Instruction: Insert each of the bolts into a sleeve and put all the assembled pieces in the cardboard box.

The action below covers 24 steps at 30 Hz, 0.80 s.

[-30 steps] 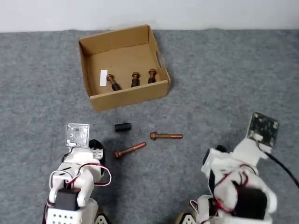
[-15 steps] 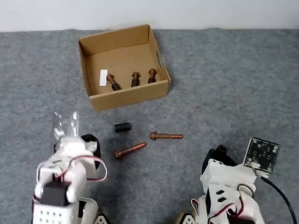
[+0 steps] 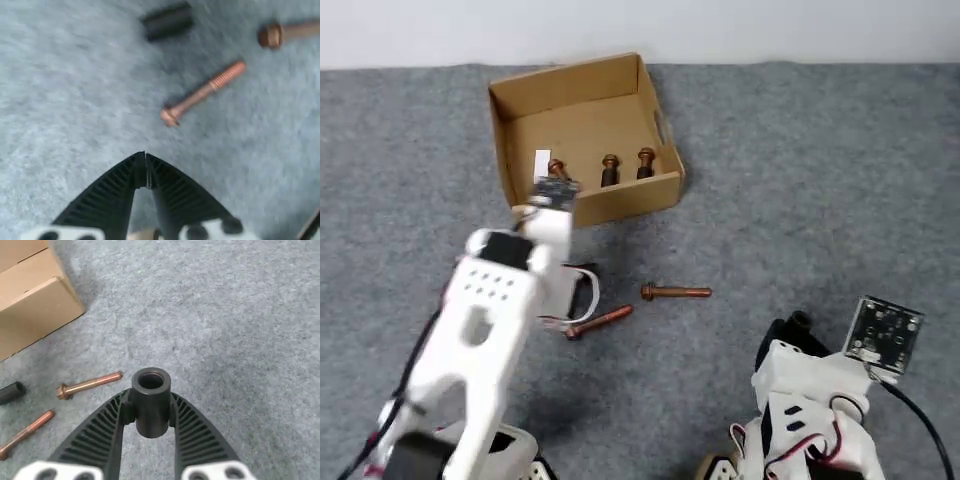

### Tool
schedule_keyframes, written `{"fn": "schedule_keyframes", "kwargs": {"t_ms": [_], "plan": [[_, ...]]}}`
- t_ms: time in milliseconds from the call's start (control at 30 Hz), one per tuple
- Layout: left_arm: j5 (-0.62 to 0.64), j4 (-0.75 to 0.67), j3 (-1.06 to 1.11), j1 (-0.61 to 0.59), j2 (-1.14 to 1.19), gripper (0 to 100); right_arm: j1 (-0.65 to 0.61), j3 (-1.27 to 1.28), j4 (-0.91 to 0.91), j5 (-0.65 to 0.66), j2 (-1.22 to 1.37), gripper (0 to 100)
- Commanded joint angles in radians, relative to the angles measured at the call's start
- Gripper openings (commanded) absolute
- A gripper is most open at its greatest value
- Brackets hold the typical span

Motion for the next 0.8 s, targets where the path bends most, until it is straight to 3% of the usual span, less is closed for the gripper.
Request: {"fn": "schedule_keyframes", "kwargs": {"t_ms": [0, 133, 367, 533, 767], "plan": [[0.146, 0.029, -0.128, 0.054, 0.112, 1, 0.035, -0.005, -0.027, 0.011, -0.004, 0.8], [0.364, 0.025, -0.216, 0.063, 0.190, 1, 0.036, -0.005, -0.027, 0.012, -0.004, 0.8], [0.391, 0.072, -0.239, 0.123, 0.327, 1, 0.036, 0.002, -0.027, 0.012, -0.004, 0.8], [0.175, 0.074, -0.280, 0.120, 0.422, 6, 0.038, 0.005, -0.033, 0.012, -0.004, 0.8], [0.006, 0.071, -0.334, 0.101, 0.528, 21, 0.038, 0.011, -0.033, 0.012, -0.004, 0.8]]}}
